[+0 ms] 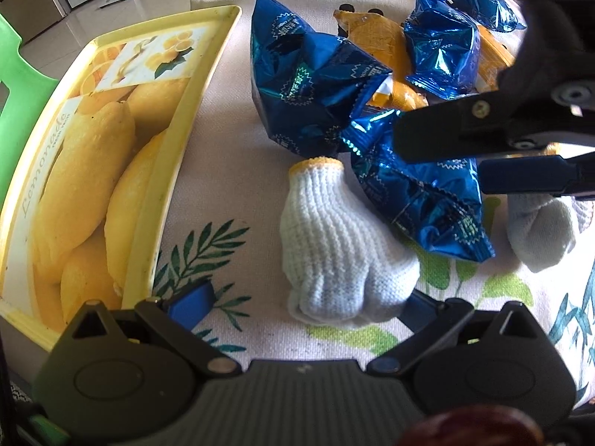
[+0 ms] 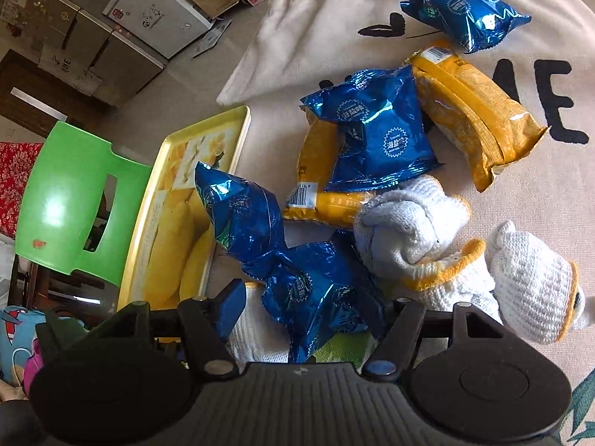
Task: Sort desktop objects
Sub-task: 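Grasp a white knit glove with the left tool while the right tool grasps a blue foil packet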
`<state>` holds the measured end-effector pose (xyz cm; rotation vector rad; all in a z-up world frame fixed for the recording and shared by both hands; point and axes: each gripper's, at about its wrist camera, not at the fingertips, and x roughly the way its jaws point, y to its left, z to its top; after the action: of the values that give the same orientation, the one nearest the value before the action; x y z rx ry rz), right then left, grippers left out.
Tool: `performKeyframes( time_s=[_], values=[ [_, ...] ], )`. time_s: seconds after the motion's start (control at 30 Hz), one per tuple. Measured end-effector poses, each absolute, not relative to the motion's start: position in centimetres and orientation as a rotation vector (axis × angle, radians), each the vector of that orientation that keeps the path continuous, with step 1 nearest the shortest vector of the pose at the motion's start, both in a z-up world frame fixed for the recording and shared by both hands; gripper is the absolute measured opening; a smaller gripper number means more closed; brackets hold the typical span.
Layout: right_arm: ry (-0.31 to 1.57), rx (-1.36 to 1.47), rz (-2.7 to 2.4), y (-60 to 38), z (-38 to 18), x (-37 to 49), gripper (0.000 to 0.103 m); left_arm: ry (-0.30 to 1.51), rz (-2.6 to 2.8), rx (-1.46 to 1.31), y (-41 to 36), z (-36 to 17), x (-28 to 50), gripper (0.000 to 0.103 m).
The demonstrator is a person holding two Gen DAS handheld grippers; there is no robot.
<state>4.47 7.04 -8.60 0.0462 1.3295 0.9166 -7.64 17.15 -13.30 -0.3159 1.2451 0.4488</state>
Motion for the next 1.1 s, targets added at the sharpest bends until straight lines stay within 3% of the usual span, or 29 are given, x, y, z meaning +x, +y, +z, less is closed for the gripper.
performKeyframes(
  time_s=[0.27,0.6,0.77,0.93,1.1],
  values=[
    [1.301,-0.072,0.904,9.0,-9.7,3.9,0.083,1.242,0.449,-0.323,17.2,-13.2,-7.6,0.103],
    [1.303,-0.128,0.850,8.3,-9.5,4.1,0.070,1.200,0.448,-0.410,17.9,-12.8,-8.3,0.101],
    [1.301,-0.106,0.784,6.2,-8.2,4.9,0.067,1.165,0.415,-0.404,17.2,-12.2,-8.0,0.090],
    [1.307,-0.130,0.750,5.4,-8.2,5.7,0.067,1.154,0.369,-0.394,16.4,-12.2,-7.5,0.090],
    [1.322,-0.153,0.751,6.1,-9.0,5.4,0.069,1.176,0.361,-0.340,15.7,-12.6,-7.1,0.101]
  ],
)
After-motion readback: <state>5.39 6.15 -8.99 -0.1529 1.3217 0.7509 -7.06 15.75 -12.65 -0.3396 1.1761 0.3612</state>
